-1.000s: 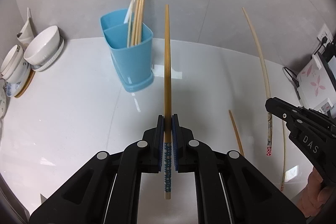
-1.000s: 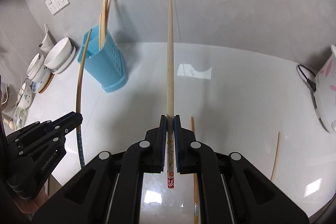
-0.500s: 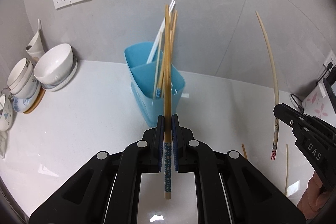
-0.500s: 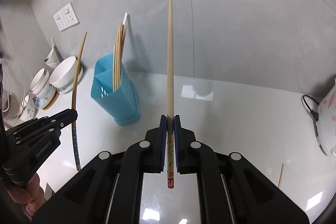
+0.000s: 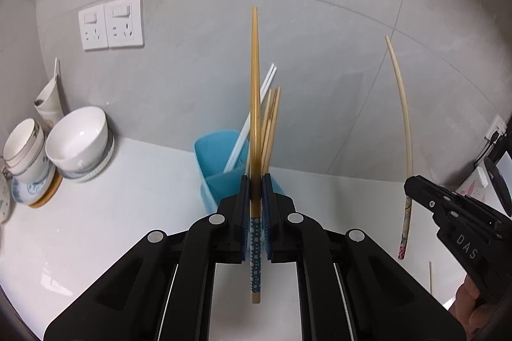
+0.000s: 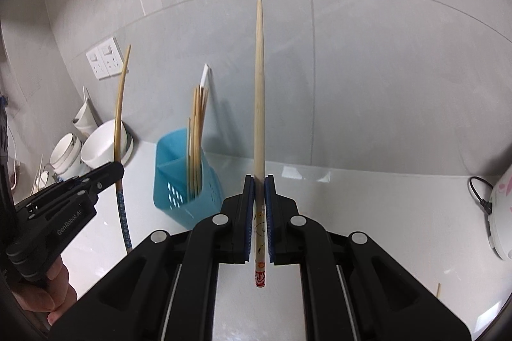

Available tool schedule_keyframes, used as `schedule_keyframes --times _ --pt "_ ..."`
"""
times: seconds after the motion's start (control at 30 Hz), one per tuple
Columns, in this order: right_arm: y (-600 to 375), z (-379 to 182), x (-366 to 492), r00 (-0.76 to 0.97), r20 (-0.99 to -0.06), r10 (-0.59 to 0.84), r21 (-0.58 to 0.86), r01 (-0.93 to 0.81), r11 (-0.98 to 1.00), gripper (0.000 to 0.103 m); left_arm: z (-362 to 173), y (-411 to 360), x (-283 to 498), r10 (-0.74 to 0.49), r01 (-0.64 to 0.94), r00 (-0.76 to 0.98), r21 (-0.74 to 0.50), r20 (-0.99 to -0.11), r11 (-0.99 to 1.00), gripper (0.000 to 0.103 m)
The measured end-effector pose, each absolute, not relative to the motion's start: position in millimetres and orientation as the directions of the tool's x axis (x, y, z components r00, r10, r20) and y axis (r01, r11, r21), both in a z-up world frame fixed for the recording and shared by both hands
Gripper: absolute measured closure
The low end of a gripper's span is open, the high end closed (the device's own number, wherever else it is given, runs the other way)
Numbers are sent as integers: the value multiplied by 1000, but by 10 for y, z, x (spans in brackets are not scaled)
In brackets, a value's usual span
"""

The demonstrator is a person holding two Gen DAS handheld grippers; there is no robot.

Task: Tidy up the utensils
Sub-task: 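Lift both held chopsticks and carry them toward the holder, then lower the blue-patterned chopstick into the holder and open the left tool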

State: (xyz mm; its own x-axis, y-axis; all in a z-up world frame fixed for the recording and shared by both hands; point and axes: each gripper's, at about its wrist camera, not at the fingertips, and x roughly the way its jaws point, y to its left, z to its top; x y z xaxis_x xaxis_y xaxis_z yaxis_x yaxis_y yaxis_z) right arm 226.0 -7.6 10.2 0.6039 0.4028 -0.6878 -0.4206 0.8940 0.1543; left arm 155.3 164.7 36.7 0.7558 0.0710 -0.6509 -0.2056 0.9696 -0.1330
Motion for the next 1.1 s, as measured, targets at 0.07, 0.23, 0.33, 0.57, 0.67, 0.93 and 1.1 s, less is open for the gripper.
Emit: schedule_keyframes --times 0.07,0.23,0.33,0.57,0.67,0.93,1.1 --pt "-46 102 2280 612 -678 407 155 -423 893 97 382 1681 1604 60 -196 769 -145 -636 970 96" --pt "19 86 2360 624 -665 411 159 -419 894 97 377 1753 1709 51 -179 812 -166 -582 970 96" --pt "44 80 2414 628 -654 422 172 -420 891 97 356 1778 1774 49 -166 838 -169 -544 971 96" --pt "110 -5 2542 626 -643 440 199 -419 886 97 187 1811 1945 20 -117 878 -175 -478 978 96" --pt "143 -79 2589 620 -649 441 203 -418 886 97 89 1794 2008 3 -90 889 -169 -458 981 96" --pt "186 -228 2693 602 -673 431 205 -408 890 97 -203 1704 2093 -8 -71 883 -151 -469 986 96" --pt "208 -271 2715 594 -679 432 205 -411 888 97 -337 1691 2148 -11 -72 863 -145 -504 987 96"
